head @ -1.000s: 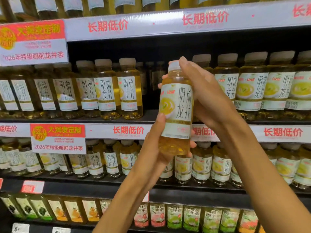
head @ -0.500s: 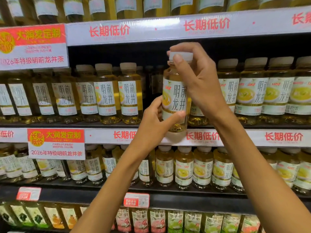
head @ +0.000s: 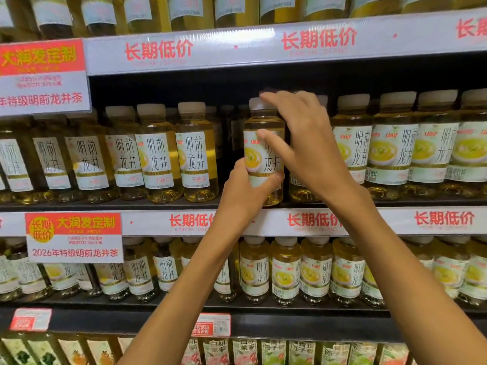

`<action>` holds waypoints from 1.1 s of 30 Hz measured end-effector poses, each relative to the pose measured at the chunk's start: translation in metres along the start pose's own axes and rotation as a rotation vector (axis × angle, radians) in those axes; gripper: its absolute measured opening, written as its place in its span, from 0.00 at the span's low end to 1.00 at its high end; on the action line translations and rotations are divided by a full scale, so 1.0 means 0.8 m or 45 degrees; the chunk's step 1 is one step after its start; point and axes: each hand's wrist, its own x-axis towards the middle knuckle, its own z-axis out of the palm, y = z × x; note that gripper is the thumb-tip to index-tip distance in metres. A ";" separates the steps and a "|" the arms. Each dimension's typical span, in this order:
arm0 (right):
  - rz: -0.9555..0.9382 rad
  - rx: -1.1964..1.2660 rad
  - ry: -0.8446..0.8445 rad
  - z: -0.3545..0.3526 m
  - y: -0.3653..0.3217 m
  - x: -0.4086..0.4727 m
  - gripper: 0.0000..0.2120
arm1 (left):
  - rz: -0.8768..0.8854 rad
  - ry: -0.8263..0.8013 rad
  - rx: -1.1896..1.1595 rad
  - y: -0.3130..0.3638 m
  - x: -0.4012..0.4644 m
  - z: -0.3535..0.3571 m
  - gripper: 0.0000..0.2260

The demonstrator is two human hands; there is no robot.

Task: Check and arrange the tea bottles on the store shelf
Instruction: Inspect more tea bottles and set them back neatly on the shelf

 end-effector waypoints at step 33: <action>0.287 0.906 0.267 -0.030 0.019 -0.046 0.22 | 0.512 0.218 0.185 -0.005 -0.066 0.067 0.31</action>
